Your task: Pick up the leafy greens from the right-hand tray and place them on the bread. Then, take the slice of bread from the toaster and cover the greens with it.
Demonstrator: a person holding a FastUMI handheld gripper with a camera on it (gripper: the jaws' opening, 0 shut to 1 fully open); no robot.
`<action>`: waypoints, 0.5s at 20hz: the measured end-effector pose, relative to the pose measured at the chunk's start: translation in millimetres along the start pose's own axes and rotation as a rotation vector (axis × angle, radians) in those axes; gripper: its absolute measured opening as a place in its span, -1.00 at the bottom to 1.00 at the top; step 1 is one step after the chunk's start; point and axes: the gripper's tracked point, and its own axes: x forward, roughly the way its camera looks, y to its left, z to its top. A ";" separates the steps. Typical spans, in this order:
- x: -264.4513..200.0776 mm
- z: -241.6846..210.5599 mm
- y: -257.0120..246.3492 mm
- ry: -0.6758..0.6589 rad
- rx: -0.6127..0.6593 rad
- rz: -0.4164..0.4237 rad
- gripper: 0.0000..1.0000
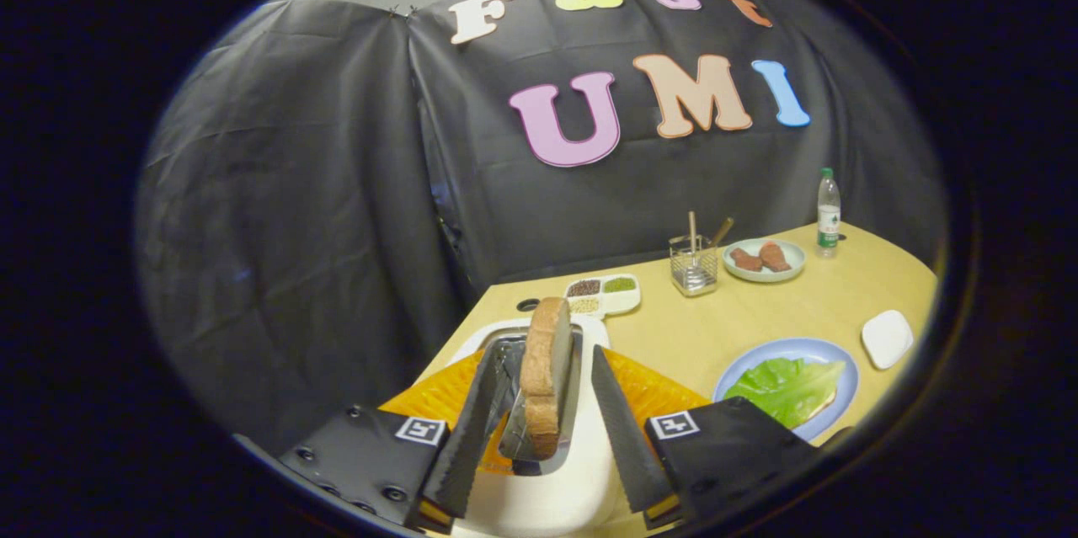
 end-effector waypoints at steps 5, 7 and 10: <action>-5.4 -0.1 -1.1 0.033 0.002 0.024 -0.44; -5.6 5.7 -1.7 0.025 0.001 0.029 -0.75; -12.0 22.7 -1.1 -0.019 0.004 0.049 -0.75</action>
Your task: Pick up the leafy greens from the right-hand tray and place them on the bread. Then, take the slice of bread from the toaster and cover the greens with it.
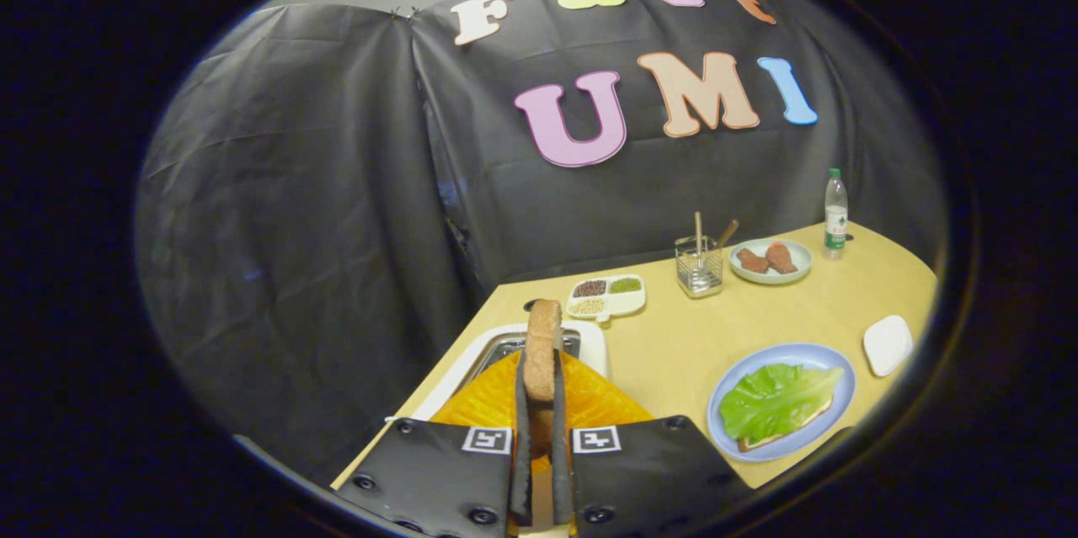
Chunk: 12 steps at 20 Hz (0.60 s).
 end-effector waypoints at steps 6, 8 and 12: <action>-31.1 67.8 -20.2 -0.158 0.073 0.017 -0.76; -44.9 87.2 -40.4 -0.195 0.096 -0.012 -0.75; -63.1 103.7 -90.6 -0.227 0.086 -0.098 -0.76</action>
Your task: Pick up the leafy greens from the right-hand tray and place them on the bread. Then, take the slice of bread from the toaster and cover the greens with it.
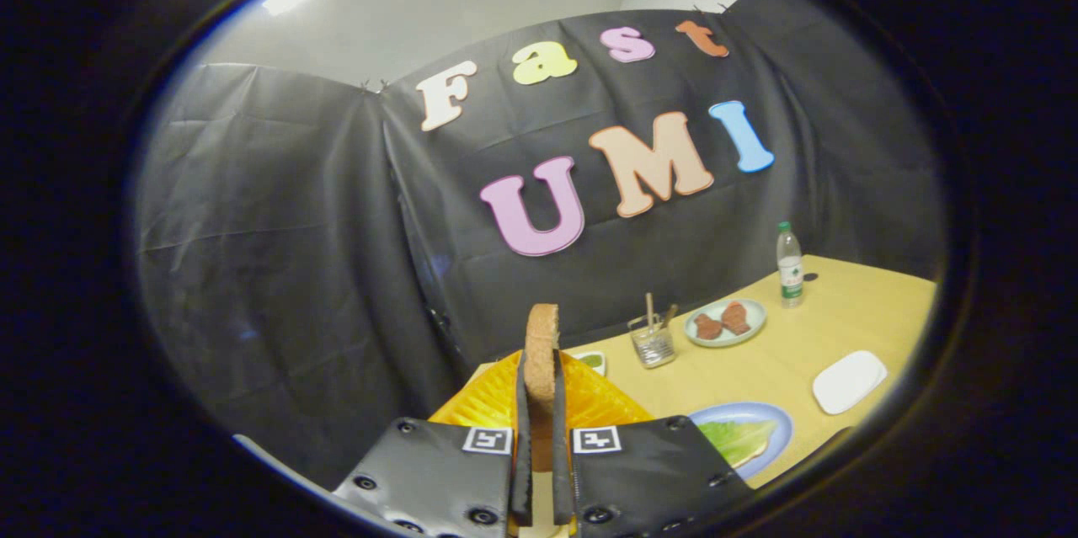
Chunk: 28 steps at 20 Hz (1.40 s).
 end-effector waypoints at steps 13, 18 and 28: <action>29.8 -107.9 -118.4 0.186 0.034 -0.171 -0.75; 38.0 -143.1 -133.0 0.236 0.127 -0.185 -0.75; 19.8 -163.1 -188.4 0.260 0.189 -0.306 -0.75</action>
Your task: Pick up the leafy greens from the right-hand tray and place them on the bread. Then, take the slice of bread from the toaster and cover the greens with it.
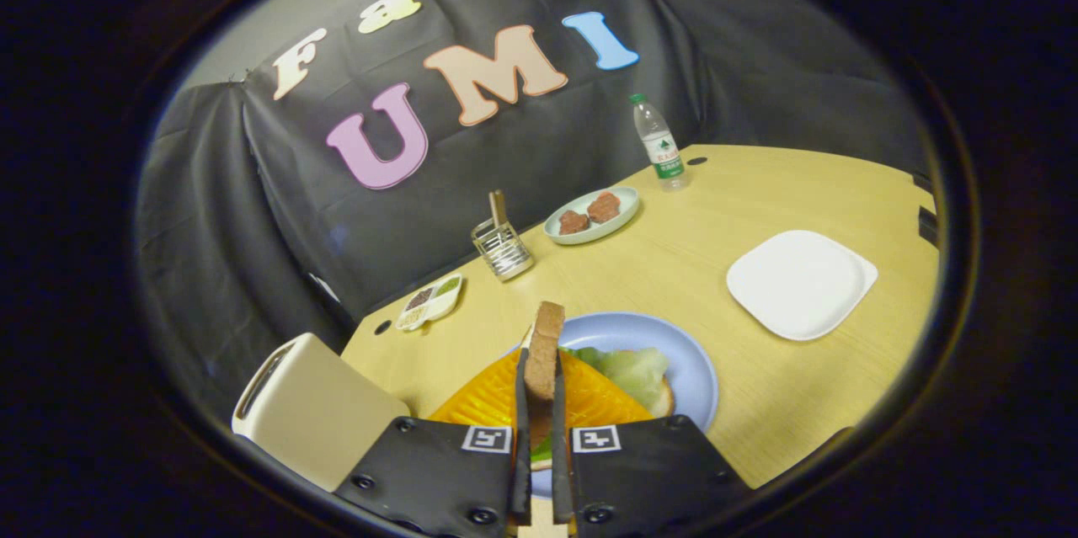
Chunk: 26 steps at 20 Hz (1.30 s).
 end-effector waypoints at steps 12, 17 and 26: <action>-19.3 11.9 -53.5 -0.010 -0.127 -0.142 0.83; -43.0 64.1 -50.3 -0.151 -0.194 -0.101 0.82; -54.8 124.0 -8.7 -0.307 -0.407 0.020 0.82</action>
